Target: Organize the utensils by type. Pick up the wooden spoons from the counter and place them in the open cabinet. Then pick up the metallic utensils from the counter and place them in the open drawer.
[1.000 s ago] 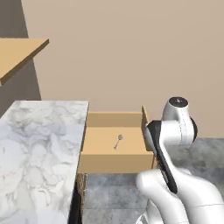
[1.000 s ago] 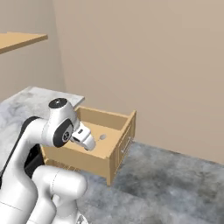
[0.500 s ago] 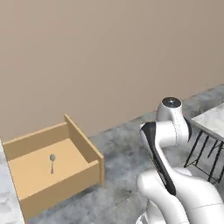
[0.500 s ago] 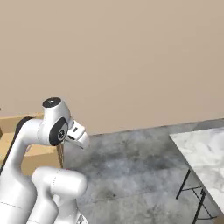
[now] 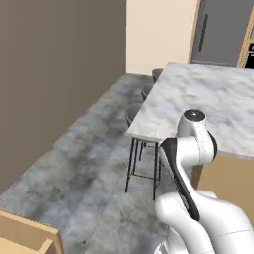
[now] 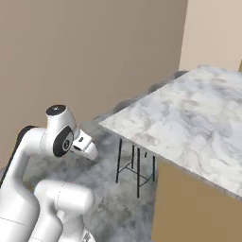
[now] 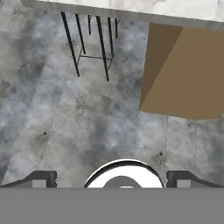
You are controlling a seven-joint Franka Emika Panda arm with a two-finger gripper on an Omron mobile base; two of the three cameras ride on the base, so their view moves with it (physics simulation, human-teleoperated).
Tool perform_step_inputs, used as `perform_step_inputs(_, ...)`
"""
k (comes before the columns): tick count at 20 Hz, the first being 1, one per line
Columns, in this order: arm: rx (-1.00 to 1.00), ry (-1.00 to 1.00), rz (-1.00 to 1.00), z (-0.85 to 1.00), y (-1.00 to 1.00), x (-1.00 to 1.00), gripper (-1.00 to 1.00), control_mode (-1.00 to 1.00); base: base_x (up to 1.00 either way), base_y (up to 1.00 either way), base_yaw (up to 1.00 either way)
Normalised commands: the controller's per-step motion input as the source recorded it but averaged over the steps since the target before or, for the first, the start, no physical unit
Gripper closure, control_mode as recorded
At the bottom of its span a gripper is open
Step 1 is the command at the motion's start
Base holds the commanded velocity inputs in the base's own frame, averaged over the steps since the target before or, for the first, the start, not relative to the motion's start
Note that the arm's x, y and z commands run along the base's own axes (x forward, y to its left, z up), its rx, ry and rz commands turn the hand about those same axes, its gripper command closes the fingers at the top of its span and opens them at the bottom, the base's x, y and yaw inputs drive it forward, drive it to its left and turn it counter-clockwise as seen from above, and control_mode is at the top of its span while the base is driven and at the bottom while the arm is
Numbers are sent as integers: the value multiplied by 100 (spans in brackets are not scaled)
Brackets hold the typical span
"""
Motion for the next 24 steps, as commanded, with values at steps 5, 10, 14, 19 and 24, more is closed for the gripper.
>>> perform_step_inputs(5, 0, 0, 0, 0, 0, 0, -100, 100, 0, 0, -100)
perform_step_inputs(10, 0, 0, 0, 0, 0, 0, -100, 100, 0, -3, -100)
perform_step_inputs(14, 0, 0, 0, 0, 0, 0, -100, 100, 0, -12, -100)
perform_step_inputs(19, 0, 0, 0, 0, 0, 0, -100, 100, 0, -25, -98)
perform_step_inputs(24, 0, 0, 0, 0, 0, 0, -100, 100, 42, -33, -59)
